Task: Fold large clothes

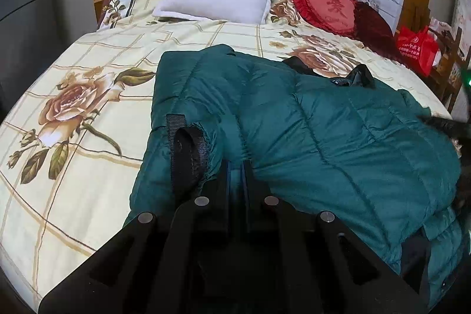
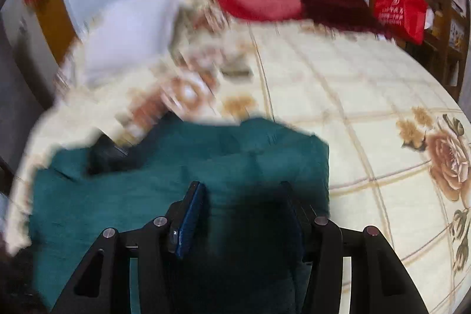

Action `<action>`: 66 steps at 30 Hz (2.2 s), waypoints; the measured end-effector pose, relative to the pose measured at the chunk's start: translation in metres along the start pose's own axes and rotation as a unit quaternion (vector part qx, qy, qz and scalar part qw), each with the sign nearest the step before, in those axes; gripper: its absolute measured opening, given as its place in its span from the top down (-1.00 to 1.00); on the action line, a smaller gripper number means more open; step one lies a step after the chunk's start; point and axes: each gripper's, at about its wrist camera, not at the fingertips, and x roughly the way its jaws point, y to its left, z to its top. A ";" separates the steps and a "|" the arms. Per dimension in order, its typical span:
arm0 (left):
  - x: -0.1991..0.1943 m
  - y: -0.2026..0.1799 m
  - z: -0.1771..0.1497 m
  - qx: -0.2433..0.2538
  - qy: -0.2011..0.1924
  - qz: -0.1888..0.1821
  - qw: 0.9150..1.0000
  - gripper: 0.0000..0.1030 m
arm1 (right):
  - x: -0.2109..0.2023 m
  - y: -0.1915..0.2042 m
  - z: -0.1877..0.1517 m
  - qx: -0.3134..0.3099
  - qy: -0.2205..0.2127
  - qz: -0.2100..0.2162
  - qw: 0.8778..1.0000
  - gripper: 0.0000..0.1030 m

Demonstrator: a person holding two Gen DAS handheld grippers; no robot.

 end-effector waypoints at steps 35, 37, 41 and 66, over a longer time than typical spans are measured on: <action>-0.057 -0.002 0.011 -0.022 -0.032 -0.013 0.999 0.87 | -0.118 0.035 -0.095 -0.053 -0.072 0.035 0.995 -0.03; -0.049 -0.014 0.001 -0.012 -0.001 -0.038 0.999 0.86 | -0.121 0.036 -0.096 -0.049 -0.067 0.042 0.996 -0.05; -0.028 -0.031 -0.009 0.036 0.061 -0.026 0.997 0.86 | -0.086 0.046 -0.102 -0.065 0.011 0.026 0.997 -0.08; -0.206 0.098 -0.135 0.010 0.031 -0.067 0.997 -0.54 | -0.271 -0.063 -0.294 0.000 -0.031 0.038 0.999 -0.70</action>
